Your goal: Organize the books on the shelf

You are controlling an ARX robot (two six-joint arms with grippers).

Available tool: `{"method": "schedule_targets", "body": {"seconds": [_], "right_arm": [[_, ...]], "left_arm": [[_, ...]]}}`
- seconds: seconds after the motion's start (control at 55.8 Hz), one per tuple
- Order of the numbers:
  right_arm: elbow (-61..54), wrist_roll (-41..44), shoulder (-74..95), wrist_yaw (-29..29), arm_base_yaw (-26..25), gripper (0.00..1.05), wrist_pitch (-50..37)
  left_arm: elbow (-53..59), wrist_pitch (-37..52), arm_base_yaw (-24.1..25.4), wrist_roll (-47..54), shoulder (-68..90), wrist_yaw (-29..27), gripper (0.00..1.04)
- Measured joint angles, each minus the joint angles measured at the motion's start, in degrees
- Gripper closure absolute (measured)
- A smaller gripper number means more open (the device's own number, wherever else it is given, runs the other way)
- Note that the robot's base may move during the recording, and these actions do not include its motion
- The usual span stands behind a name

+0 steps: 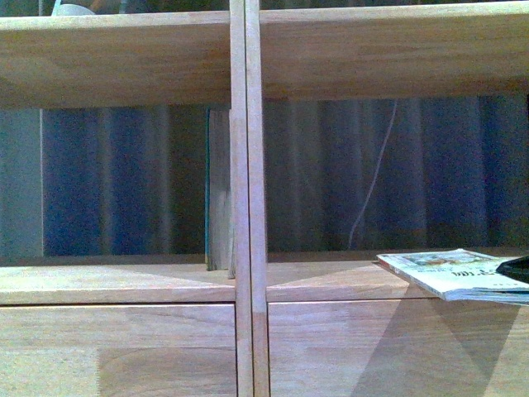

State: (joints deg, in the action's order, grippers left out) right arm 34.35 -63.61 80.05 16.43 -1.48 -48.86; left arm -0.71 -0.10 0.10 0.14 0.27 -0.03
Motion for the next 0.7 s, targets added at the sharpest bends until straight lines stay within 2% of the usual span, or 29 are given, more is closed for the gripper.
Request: {"method": "schedule_targets", "body": {"seconds": [0.323,0.699], "right_arm": [[11.15,-5.49,10.10,-5.46,-0.42,0.07,-0.26],[15.10,-11.93,14.27,-10.40,-3.17,0.07,0.63]], "left_arm": [[0.00,0.00,0.00,0.00,0.00,0.02,0.07],[0.00,0.00,0.00,0.00,0.00,0.00,0.07]]}}
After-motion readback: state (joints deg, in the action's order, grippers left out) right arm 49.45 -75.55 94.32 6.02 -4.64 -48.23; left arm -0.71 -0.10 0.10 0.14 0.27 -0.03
